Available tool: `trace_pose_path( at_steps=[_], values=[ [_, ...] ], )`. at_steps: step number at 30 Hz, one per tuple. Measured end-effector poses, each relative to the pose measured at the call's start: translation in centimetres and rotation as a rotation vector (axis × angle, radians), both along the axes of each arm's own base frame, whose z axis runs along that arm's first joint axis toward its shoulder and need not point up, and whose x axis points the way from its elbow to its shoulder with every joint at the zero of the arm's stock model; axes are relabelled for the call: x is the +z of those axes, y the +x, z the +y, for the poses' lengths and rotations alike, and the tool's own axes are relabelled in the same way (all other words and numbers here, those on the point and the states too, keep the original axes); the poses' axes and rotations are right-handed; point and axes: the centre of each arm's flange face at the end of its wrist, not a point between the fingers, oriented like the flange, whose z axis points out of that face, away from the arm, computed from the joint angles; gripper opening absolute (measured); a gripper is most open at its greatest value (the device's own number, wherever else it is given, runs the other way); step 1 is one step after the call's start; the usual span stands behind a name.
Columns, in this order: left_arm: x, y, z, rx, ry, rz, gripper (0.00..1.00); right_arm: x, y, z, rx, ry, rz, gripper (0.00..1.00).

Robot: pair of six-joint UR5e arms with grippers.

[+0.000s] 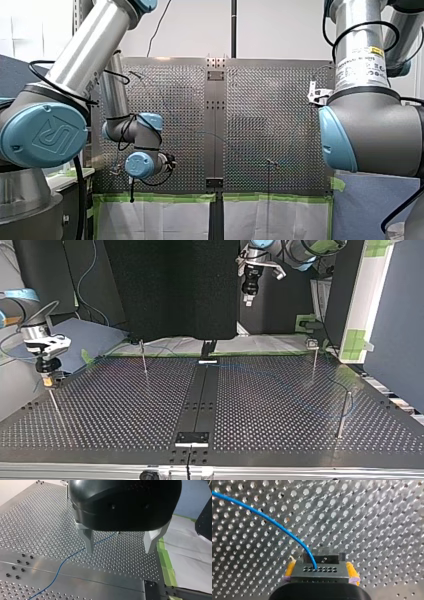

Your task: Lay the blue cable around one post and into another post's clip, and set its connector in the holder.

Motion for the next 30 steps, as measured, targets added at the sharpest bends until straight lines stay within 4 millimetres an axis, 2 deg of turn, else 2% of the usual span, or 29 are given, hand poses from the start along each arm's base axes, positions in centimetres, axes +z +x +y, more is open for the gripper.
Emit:
trace_pose_path(
  at_steps=[10,15,20,30],
  values=[
    [-0.1,0.1,0.4,0.009,0.012,0.014,0.99,0.4,-1.0,-0.4,0.046,-0.012,-0.016,0.08],
    [-0.1,0.2,0.5,0.01,0.014,0.016,0.99,-0.3,-1.4,-0.7,0.056,-0.001,-0.017,0.08],
    [-0.2,0.2,0.5,0.011,0.015,0.019,0.99,-1.0,-1.4,-0.9,0.057,0.01,-0.009,0.08],
    [-0.2,0.2,0.5,0.013,0.016,0.02,0.99,-0.7,-0.9,-1.1,0.067,0.0,-0.003,0.08]
  ],
)
